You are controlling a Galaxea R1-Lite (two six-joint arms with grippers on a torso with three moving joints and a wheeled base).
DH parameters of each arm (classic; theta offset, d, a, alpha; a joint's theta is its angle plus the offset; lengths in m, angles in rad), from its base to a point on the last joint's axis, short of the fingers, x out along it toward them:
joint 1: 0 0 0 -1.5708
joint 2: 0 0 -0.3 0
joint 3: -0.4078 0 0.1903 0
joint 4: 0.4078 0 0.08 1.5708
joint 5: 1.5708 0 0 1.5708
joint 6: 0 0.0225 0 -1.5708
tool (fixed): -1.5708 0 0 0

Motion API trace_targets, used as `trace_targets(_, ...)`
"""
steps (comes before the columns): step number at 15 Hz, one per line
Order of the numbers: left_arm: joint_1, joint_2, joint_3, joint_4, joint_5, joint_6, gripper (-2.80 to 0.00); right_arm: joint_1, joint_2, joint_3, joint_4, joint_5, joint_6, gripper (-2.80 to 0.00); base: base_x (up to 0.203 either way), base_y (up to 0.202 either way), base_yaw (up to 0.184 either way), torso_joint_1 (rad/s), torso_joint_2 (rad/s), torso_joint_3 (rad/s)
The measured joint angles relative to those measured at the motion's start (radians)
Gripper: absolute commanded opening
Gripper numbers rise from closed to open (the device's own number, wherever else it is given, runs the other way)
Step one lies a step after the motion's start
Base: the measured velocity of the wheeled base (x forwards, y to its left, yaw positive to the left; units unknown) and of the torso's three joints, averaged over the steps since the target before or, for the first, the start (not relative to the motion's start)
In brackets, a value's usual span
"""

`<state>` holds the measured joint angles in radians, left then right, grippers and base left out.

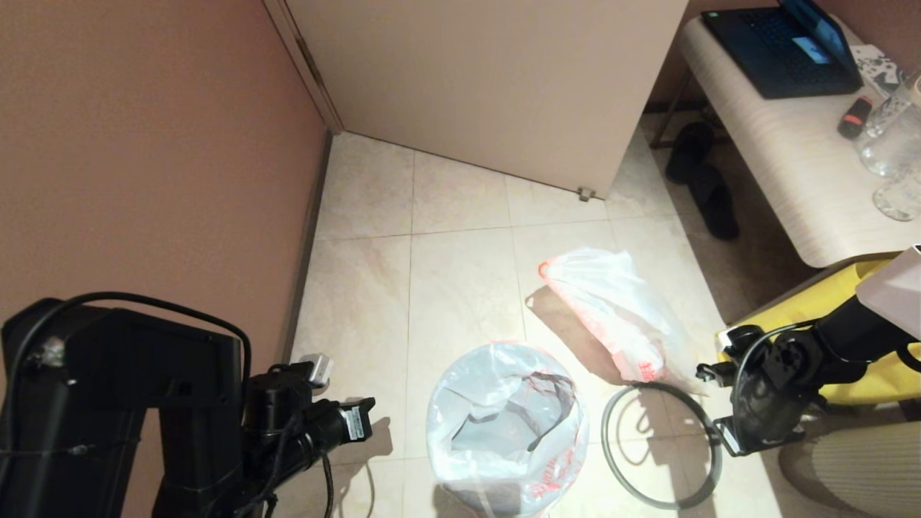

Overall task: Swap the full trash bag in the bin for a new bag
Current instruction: Place the trash can ring on the trash can

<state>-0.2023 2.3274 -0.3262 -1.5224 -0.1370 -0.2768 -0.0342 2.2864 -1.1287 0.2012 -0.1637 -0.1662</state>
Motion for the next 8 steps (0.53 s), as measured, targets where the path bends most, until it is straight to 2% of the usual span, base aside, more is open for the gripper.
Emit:
trace_targets(2, -0.003, 0.007, 0.001, 0.0, 0.001, 0.003, -2.8, -0.077, 0.092, -0.088, -0.024, 0.042, -0.126, -2.8, 0.0, 0.0, 0.0, 0.0, 0.0, 0.0)
trace_targets(4, -0.007, 0.017, 0.002, 0.0, 0.015, 0.023, -2.8, -0.111, 0.189, -0.153, -0.035, 0.078, -0.226, -2.8, 0.0, 0.0, 0.0, 0.0, 0.0, 0.0)
trace_targets(6, -0.015, 0.032, 0.002, 0.0, 0.042, 0.041, -2.8, -0.129, 0.292, -0.212, -0.067, 0.094, -0.296, -2.8, 0.0, 0.0, 0.0, 0.0, 0.0, 0.0)
trace_targets(8, -0.027, 0.045, 0.001, 0.0, 0.058, 0.047, -2.8, -0.15, 0.379, -0.247, -0.122, 0.144, -0.35, -2.8, 0.0, 0.0, 0.0, 0.0, 0.0, 0.0)
